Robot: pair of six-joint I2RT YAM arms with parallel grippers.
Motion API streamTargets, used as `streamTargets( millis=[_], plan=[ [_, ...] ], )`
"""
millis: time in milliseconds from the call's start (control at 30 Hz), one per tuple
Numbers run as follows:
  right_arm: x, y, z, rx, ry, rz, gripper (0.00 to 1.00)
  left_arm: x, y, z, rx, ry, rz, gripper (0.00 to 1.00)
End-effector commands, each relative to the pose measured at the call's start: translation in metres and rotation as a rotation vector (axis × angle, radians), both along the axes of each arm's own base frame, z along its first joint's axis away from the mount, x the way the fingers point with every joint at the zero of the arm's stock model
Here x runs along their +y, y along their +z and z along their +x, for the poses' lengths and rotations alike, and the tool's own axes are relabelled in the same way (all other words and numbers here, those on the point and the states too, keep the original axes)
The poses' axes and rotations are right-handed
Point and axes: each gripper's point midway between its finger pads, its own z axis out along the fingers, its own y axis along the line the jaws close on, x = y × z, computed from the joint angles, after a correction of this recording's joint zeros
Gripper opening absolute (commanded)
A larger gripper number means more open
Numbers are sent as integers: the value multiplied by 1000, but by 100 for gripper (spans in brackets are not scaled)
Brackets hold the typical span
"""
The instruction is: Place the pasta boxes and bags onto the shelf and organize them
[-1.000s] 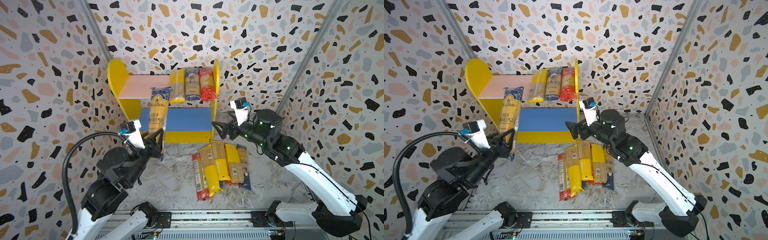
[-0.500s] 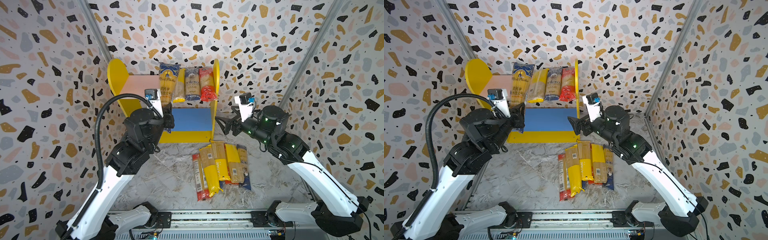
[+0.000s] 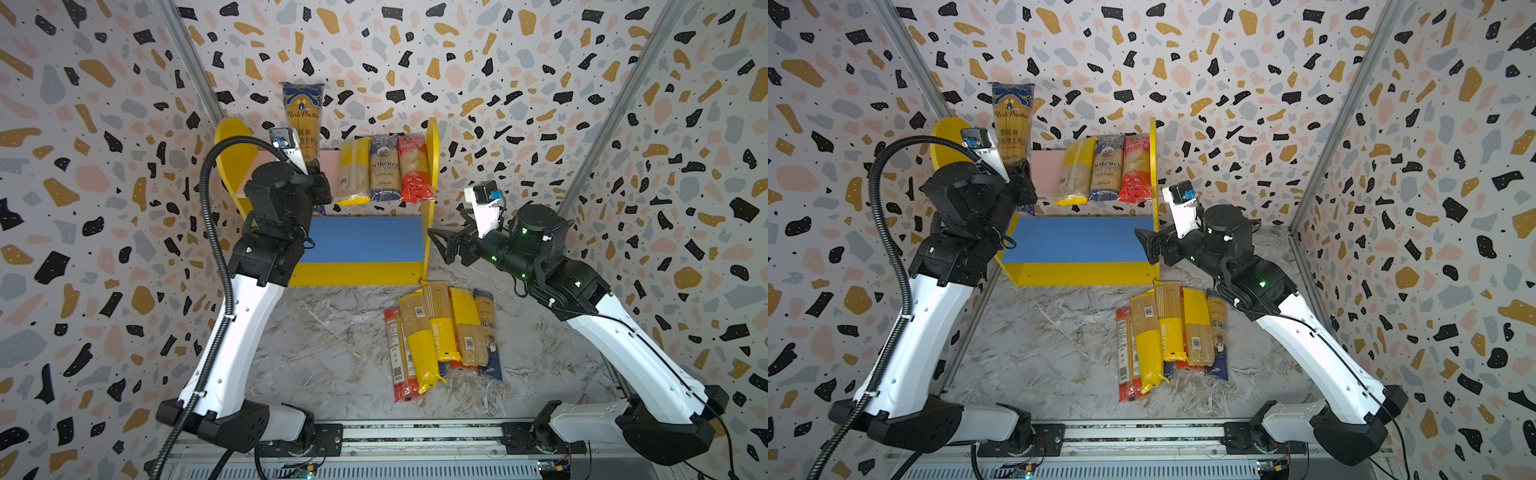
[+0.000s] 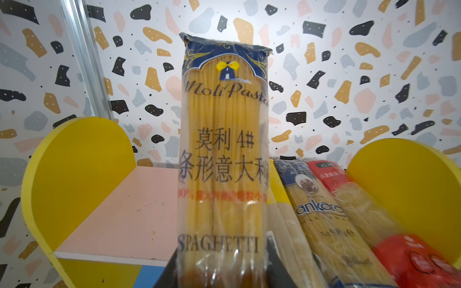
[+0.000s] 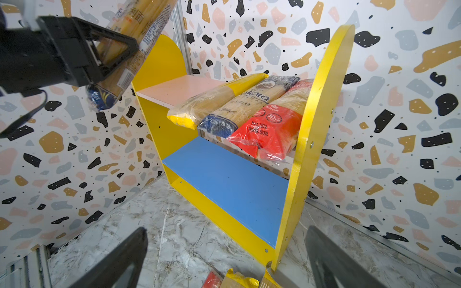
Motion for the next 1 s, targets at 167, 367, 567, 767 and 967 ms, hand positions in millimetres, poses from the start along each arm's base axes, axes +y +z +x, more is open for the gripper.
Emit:
streamTargets(
  millis=[167,367,567,767,967],
  plan=[
    [-16,19,-1,-29,-48,30,99,0,86,7,-274,-117,-103,0],
    [-21,15,4,-22,-67,34,99,2,83,24,-256,-124,-111,0],
    [-22,10,9,-13,-73,35,99,1,74,38,-212,-130,-112,0],
    [-28,5,14,1,-88,51,99,2,59,49,-162,-118,-115,0],
    [-29,2,16,8,-85,55,99,2,46,58,-128,-117,-117,0]
  ],
)
